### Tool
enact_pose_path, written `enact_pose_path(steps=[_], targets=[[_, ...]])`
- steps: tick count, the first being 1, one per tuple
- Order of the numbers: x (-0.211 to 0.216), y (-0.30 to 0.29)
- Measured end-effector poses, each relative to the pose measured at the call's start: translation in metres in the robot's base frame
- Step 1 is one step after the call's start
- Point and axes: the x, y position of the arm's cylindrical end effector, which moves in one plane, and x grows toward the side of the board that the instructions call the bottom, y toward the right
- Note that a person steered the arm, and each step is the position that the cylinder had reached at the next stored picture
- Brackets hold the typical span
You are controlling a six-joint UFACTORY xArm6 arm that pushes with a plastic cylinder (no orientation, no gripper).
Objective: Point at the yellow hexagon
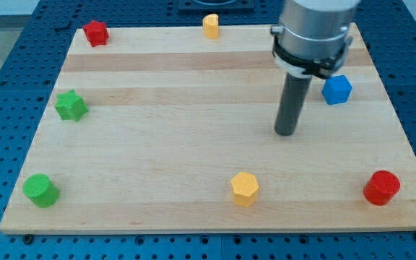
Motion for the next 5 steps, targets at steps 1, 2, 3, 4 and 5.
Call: enact_pose_path(steps=[1, 2, 3, 4, 5], targets=[[-0.028, -0.034], [-0.041, -0.046], [-0.041, -0.050], [-0.041, -0.049], [-0.043, -0.042]])
